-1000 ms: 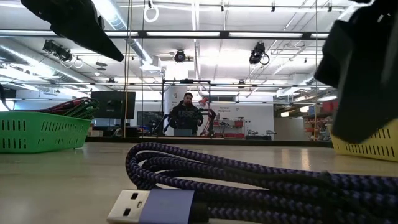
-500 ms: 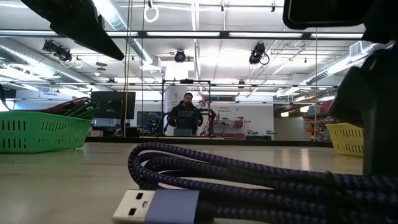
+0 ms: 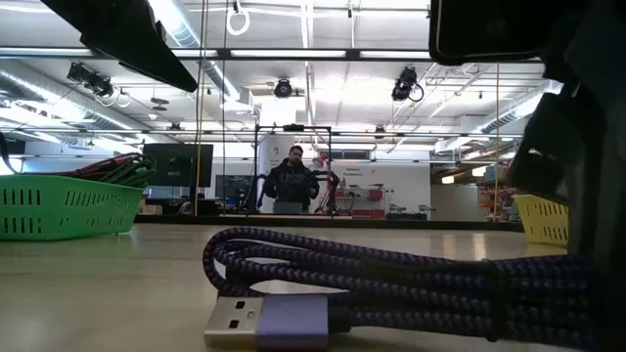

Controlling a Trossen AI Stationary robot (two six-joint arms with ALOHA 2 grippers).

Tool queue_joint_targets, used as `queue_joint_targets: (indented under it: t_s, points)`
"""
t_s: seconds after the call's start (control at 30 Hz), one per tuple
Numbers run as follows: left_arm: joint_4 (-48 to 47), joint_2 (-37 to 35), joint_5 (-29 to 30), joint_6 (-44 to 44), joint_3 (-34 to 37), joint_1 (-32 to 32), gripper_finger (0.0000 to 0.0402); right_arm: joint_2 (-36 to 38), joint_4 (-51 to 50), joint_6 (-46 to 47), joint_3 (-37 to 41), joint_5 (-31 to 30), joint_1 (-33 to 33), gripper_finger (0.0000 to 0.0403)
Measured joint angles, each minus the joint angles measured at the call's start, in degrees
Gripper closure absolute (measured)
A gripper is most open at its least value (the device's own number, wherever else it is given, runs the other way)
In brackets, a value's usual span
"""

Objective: Pick & Place USB Port
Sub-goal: Put the purple black charger cable into the green bin

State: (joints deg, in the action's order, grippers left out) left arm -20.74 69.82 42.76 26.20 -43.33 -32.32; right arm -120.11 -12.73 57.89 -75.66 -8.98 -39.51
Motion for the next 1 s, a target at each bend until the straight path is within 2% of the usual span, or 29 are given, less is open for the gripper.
queue_joint_targets:
  t_s: [0.1,0.23,0.5,0.73,0.83,1.0]
  points:
    - [1.2,0.0,0.0,0.0,0.0,0.0,0.0328,2.4,-1.9,-3.4,0.3,0.0,1.1,0.0395]
    - [5.9,0.0,1.2,-1.3,0.0,0.0,0.0328,8.3,-7.5,-8.2,0.1,-4.4,3.5,0.0397]
    - [22.2,0.0,2.0,-19.0,0.0,2.0,0.0328,21.1,-20.5,-17.9,0.1,-17.3,9.2,0.0397]
    - [32.5,-0.1,1.9,-28.3,0.0,7.9,0.0328,31.8,-22.0,-30.7,0.1,-27.2,16.0,0.0397]
    - [36.7,-0.1,-0.6,-28.7,0.0,11.6,0.0328,34.6,-19.0,-37.1,0.1,-28.7,18.6,0.0397]
    - [46.2,-0.1,-10.6,-31.5,0.0,18.4,0.0328,37.2,-11.3,-48.9,0.1,-26.8,22.2,0.0397]
